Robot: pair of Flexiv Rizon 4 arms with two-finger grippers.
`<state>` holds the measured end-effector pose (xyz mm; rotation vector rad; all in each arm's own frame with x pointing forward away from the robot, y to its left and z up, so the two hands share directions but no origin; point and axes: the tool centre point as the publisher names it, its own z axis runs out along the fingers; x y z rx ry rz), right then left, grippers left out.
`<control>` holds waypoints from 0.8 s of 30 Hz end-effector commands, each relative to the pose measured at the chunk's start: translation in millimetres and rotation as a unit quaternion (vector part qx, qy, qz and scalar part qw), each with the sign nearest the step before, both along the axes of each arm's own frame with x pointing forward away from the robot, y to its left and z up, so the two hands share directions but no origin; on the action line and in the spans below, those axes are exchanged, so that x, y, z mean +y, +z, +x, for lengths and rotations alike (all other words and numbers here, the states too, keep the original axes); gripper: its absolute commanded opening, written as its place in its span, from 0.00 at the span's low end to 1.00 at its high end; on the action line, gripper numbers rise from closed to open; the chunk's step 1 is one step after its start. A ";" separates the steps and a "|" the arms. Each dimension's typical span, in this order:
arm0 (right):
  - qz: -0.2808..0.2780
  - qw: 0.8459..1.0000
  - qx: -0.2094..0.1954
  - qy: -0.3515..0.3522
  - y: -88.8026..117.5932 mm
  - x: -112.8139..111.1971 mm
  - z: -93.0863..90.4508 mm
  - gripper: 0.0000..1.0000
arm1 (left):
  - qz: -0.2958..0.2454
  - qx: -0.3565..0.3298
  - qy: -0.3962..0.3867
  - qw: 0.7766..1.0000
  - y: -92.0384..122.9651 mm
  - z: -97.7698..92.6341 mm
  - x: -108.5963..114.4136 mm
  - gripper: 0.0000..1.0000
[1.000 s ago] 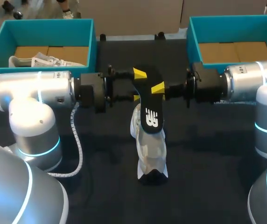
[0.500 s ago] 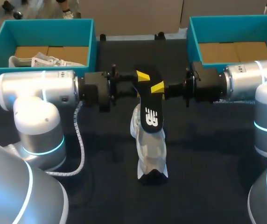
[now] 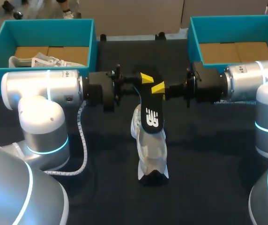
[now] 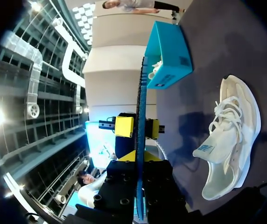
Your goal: Take the shoe out of the shoebox, open the shoe tongue, remove and reinsert the insole, then place the shoe into the shoebox
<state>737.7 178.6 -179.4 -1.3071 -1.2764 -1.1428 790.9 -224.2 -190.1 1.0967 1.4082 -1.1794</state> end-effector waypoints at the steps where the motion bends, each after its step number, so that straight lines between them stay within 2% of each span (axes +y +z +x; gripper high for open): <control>1: 0.000 1.000 0.000 0.000 -0.3 1.7 0.2 0.00 | 0.000 -0.001 0.001 1.000 -2.3 -0.4 -0.9 0.24; 8: 0.000 1.000 0.000 0.000 -0.3 1.7 0.2 0.00 | -0.002 -0.002 -0.003 1.000 -2.7 -2.9 -0.4 0.22; 9: 0.000 1.000 0.000 0.000 -0.3 1.7 0.2 0.00 | -0.002 -0.002 -0.003 1.000 -2.9 -3.0 -0.4 0.18; 10: 0.000 1.000 0.000 0.000 -0.3 1.7 0.2 0.00 | -0.002 -0.001 -0.003 1.000 -3.4 -3.2 -0.2 0.02; 11: 0.000 1.000 0.000 0.000 -0.3 1.7 0.2 0.00 | -0.002 -0.001 -0.002 1.000 -3.9 -3.1 -0.1 0.00; 19: 0.000 1.000 0.000 0.000 -0.3 1.7 0.2 0.00 | 0.000 -0.002 -0.005 1.000 -5.0 -3.1 -1.0 0.00; 21: 0.001 1.000 -0.002 0.002 -2.1 0.1 -0.1 1.00 | 0.001 -0.003 -0.006 1.000 -3.2 -3.8 -0.6 0.00; 24: 0.004 1.000 -0.012 0.008 -4.9 -11.1 -2.3 1.00 | 0.004 -0.008 -0.010 1.000 0.5 -7.0 1.8 0.00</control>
